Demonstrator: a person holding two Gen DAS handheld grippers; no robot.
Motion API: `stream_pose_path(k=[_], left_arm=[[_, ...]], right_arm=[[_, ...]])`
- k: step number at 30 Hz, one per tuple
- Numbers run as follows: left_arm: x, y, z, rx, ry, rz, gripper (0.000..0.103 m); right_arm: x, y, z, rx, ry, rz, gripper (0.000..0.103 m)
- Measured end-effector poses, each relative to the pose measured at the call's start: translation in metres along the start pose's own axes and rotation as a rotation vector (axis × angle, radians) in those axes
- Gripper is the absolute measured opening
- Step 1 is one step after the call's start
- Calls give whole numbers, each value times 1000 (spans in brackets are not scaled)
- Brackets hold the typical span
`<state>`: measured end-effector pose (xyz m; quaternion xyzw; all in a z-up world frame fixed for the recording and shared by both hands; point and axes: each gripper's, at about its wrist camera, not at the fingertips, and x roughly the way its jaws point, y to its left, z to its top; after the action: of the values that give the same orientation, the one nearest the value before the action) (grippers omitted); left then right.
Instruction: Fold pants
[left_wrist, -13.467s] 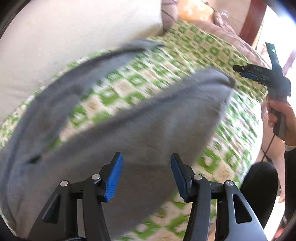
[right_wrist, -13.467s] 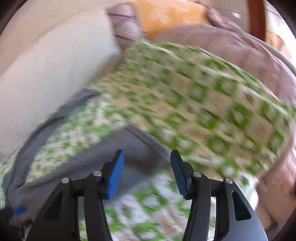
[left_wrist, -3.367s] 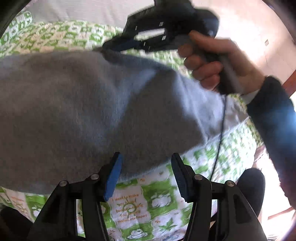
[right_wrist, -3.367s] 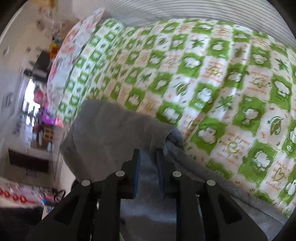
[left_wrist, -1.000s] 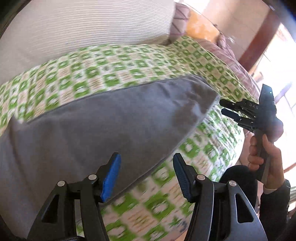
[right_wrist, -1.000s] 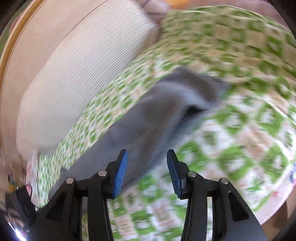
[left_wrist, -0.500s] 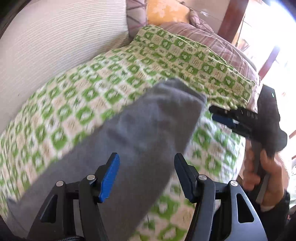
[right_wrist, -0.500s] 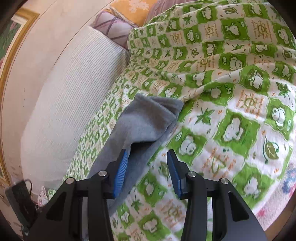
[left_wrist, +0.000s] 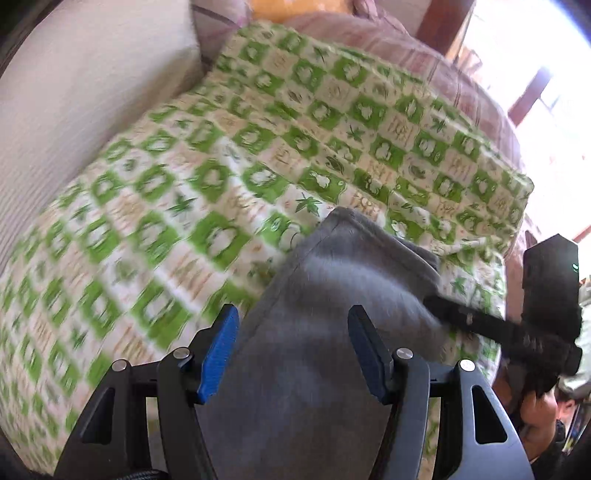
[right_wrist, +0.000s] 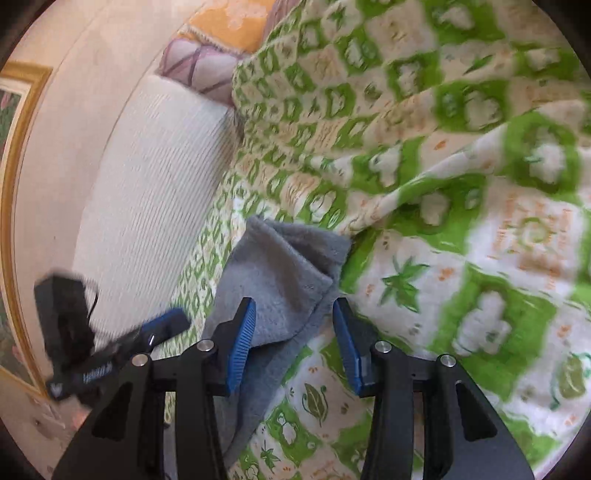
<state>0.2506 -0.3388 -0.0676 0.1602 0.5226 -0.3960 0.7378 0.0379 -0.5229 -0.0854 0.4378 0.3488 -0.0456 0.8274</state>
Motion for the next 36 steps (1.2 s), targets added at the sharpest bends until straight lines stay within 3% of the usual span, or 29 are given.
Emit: stream_pose_path(k=[1,3,10,14,15,16,19,21,29,36], left_arm=[[9,0,5,12,17,11,62],[25,-2,14,37,43,20,62],[64,-17,36,85,85,-12,67],[70,-25,38,117,75,-6,67],[70,-26,38,124,74,-9,61],[70,-29,39,139,69,-26,45],[63,-41,37,197,51,-57,17],[60,-50,38,195,39,-67,11],[-12,-30,17,104,-113,-172,9],[-104,2,-25,17,-280,-205,9]], right_arm=[[4,1,1,-9,13,-1,38],[6,1,4,-32,13,-17,8],[-7,-12,9,25,-47,48,7],[1,-20,13,52,-3,24,9],[1,-23,13,67,-5,37,9],[1,-24,14,75,-8,54,9],[-4,-21,13,54,-26,75,9],[-7,-18,12,35,-42,88,8],[-36,26,3,-111,-146,172,8],[-62,104,-32,-304,-158,376,8]])
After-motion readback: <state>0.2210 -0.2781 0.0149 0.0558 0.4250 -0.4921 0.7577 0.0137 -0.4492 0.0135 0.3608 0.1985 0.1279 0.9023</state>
